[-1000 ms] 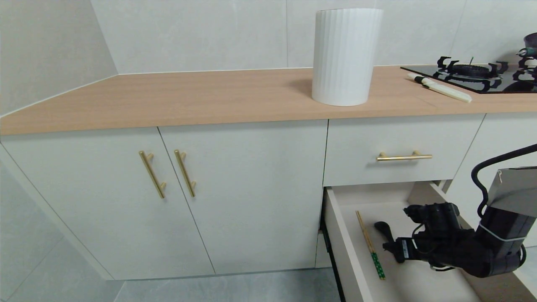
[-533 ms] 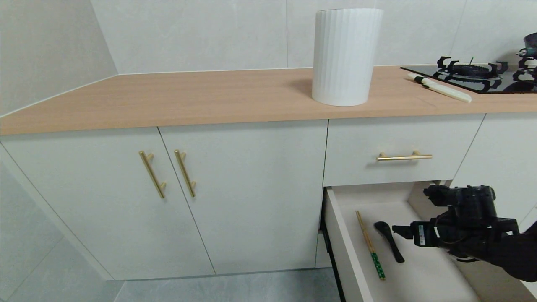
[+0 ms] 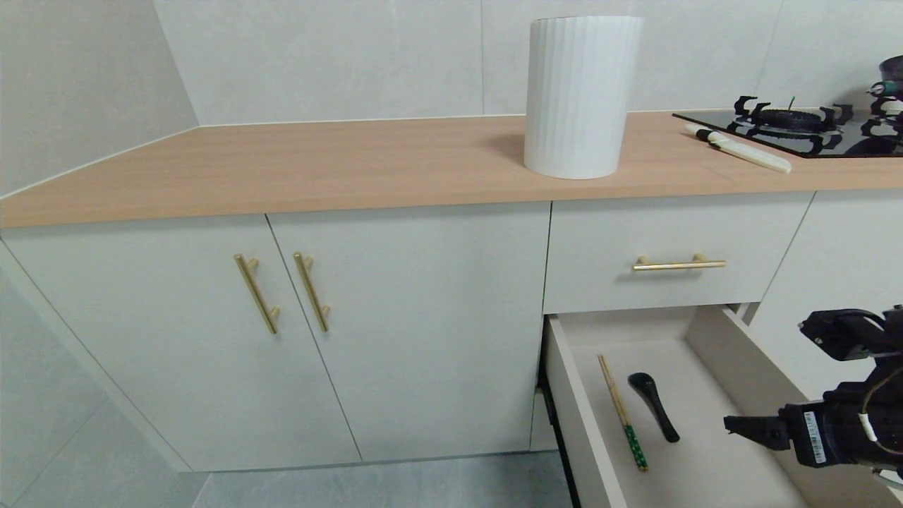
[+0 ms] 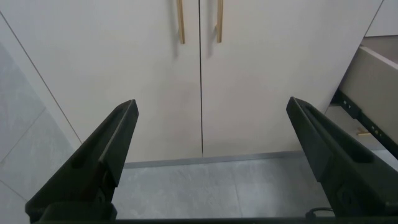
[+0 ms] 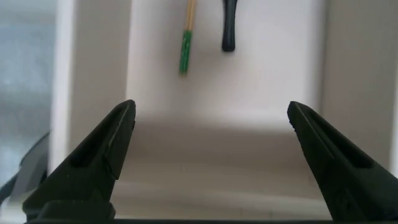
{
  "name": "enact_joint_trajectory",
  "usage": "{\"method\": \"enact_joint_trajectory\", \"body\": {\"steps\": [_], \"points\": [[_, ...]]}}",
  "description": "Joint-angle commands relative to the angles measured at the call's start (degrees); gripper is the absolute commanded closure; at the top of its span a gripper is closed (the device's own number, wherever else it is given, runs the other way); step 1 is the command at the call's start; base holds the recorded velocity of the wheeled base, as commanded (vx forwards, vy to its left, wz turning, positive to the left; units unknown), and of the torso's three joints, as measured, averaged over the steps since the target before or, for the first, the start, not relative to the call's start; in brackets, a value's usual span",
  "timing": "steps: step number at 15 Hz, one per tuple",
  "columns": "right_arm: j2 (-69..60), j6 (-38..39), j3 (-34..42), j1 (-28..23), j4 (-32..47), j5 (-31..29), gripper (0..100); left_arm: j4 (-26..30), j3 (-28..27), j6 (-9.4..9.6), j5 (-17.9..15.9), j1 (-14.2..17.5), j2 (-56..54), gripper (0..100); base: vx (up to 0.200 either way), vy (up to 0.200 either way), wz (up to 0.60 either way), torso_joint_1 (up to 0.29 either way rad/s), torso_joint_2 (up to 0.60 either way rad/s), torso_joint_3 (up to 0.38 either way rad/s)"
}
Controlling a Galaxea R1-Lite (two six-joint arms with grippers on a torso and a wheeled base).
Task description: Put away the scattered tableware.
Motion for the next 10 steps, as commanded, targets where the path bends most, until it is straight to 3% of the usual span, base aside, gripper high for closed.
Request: {"method": "enact_joint_trajectory", "body": {"steps": [1, 10], "points": [[-4.7, -0.2, -0.6, 0.3, 0.3, 0.0, 0, 0.0, 0.0, 0.02, 0.0, 0.0, 0.0, 0, 0.000, 0.000, 0.00, 0.000, 0.00, 0.000], [-4.7, -5.4, -1.3, 0.4, 10.4, 0.1, 0, 0.0, 0.0, -0.07, 0.1, 0.0, 0.0, 0, -0.200, 0.000, 0.00, 0.002, 0.00, 0.003]]}}
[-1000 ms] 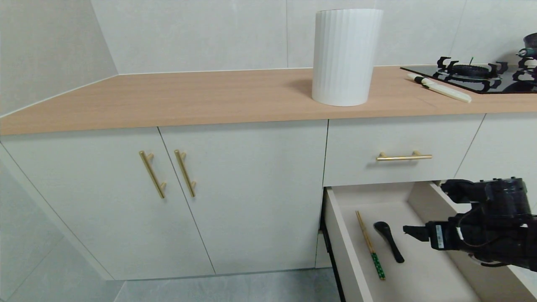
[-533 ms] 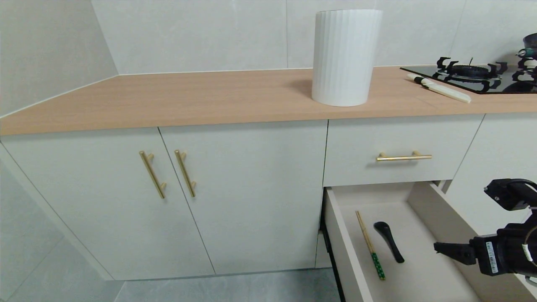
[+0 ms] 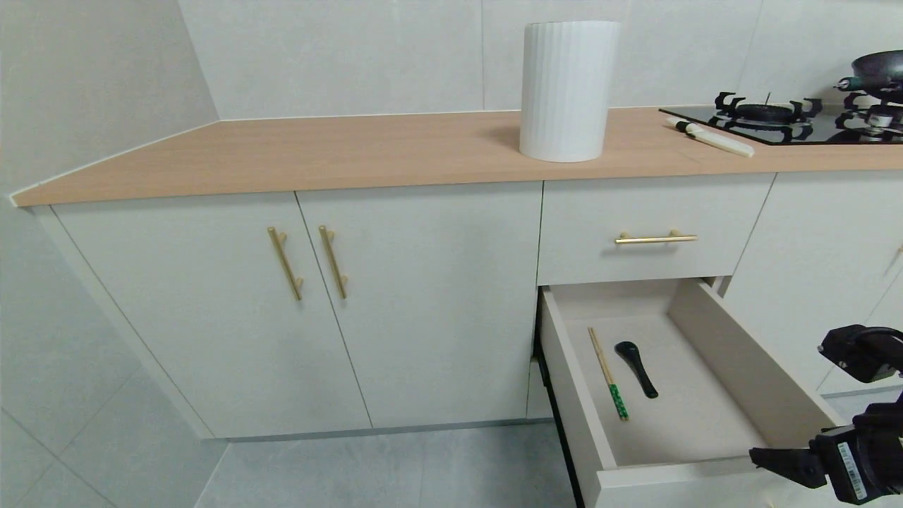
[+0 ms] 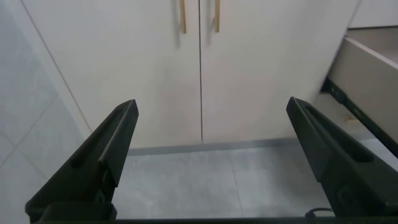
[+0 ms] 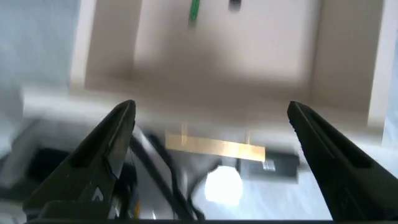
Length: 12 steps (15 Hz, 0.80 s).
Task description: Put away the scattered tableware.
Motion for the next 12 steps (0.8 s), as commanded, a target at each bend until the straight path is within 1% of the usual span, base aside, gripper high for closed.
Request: {"method": "enact_joint_trajectory", "body": {"steps": [1, 5, 9, 12], "points": [[0.2, -0.8, -0.2, 0.1, 1.4, 0.1, 0, 0.0, 0.0, 0.00, 0.0, 0.0, 0.0, 0, 0.000, 0.000, 0.00, 0.000, 0.00, 0.000], [7.0, -1.0, -0.3, 2.0, 4.1, 0.4, 0, 0.0, 0.0, 0.00, 0.0, 0.0, 0.0, 0, 0.000, 0.000, 0.00, 0.000, 0.00, 0.000], [12.9, -0.6, -0.9, 2.0, 3.9, 0.3, 0, 0.0, 0.0, 0.00, 0.0, 0.0, 0.0, 0, 0.000, 0.000, 0.00, 0.000, 0.00, 0.000], [14.6, 1.6, -1.6, 1.9, 3.7, 0.3, 0, 0.0, 0.0, 0.00, 0.0, 0.0, 0.0, 0, 0.000, 0.000, 0.00, 0.000, 0.00, 0.000]]}}
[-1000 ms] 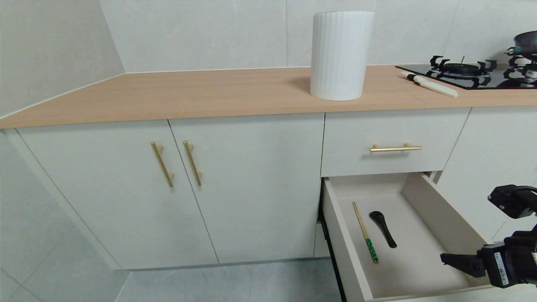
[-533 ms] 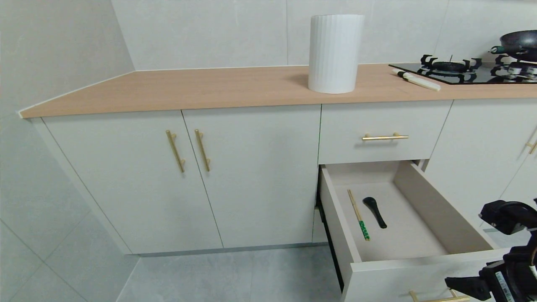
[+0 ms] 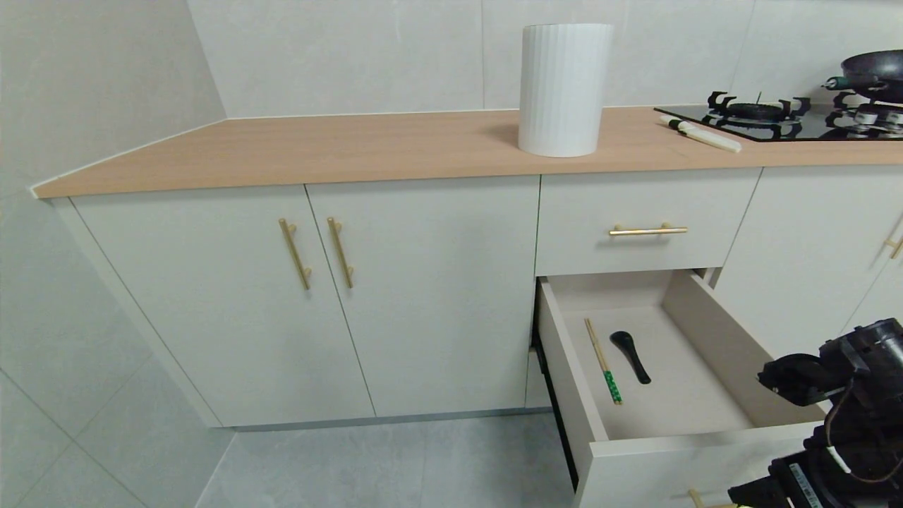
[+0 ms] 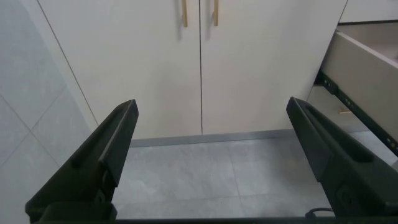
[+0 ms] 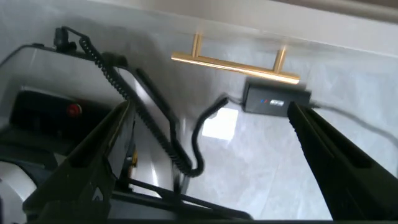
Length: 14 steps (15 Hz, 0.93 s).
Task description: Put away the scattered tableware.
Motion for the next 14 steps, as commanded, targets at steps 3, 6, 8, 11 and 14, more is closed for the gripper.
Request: {"method": "enact_joint_trajectory", "body": {"steps": [3, 6, 8, 11, 14], "points": [[4.6, 1.0, 0.2, -0.7, -4.3, -0.2, 0, 0.0, 0.0, 0.00, 0.0, 0.0, 0.0, 0, 0.000, 0.000, 0.00, 0.000, 0.00, 0.000], [8.6, 1.7, 0.0, -2.2, -6.5, -0.5, 0, 0.0, 0.0, 0.00, 0.0, 0.0, 0.0, 0, 0.000, 0.000, 0.00, 0.000, 0.00, 0.000], [10.0, 1.7, 0.1, -3.1, -9.6, -0.5, 0, 0.0, 0.0, 0.00, 0.0, 0.0, 0.0, 0, 0.000, 0.000, 0.00, 0.000, 0.00, 0.000], [12.1, 1.6, -0.2, -4.6, -14.1, -0.5, 0, 0.0, 0.0, 0.00, 0.0, 0.0, 0.0, 0, 0.000, 0.000, 0.00, 0.000, 0.00, 0.000], [14.7, 1.5, -0.4, -4.6, -19.7, -0.7, 0, 0.0, 0.0, 0.00, 0.0, 0.0, 0.0, 0, 0.000, 0.000, 0.00, 0.000, 0.00, 0.000]]}}
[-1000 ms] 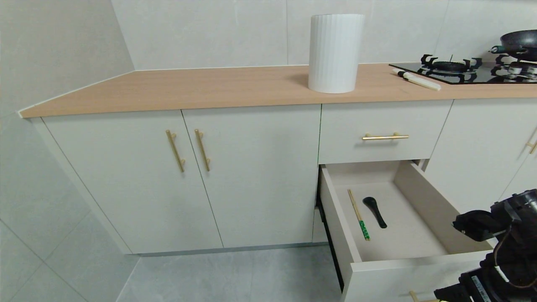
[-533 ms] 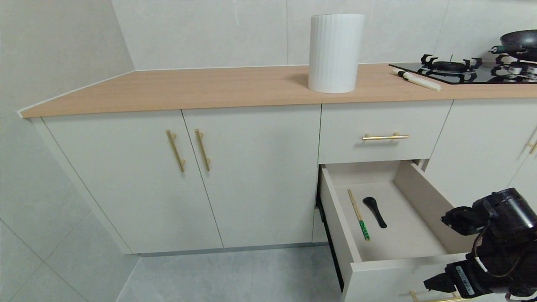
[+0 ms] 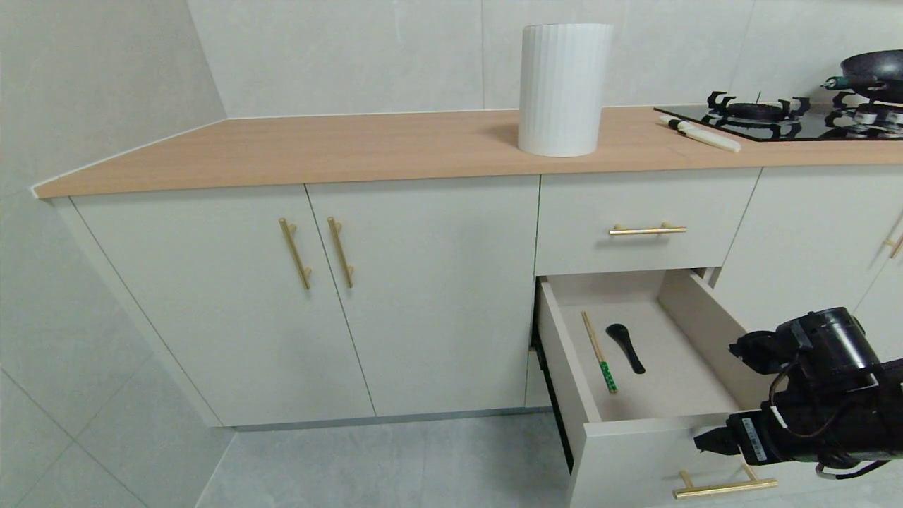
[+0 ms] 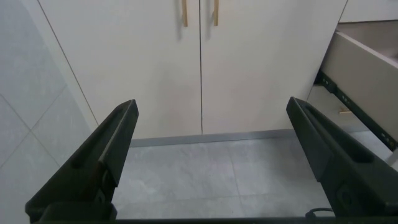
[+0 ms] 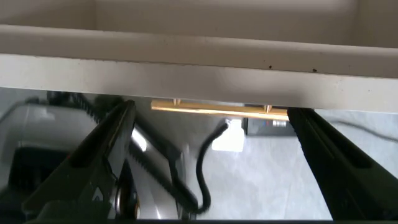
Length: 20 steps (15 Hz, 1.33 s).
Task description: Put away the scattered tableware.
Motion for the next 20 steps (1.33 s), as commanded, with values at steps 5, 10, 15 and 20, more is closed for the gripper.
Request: {"method": "enact_joint_trajectory", "body": {"steps": [5, 10, 15, 20], "points": [[7.8, 0.0, -4.5, 0.0, -5.2, -0.7, 0, 0.0, 0.0, 0.00, 0.0, 0.0, 0.0, 0, 0.000, 0.000, 0.00, 0.000, 0.00, 0.000], [15.6, 0.7, -15.1, -0.5, -7.6, -0.4, 0, 0.0, 0.0, 0.00, 0.0, 0.0, 0.0, 0, 0.000, 0.000, 0.00, 0.000, 0.00, 0.000], [21.8, 0.5, -21.7, -0.7, -15.7, -0.5, 0, 0.0, 0.0, 0.00, 0.0, 0.0, 0.0, 0, 0.000, 0.000, 0.00, 0.000, 0.00, 0.000], [27.6, 0.8, -27.1, -1.5, -18.2, -0.7, 0, 0.0, 0.0, 0.00, -0.1, 0.0, 0.0, 0, 0.000, 0.000, 0.00, 0.000, 0.00, 0.000]]}}
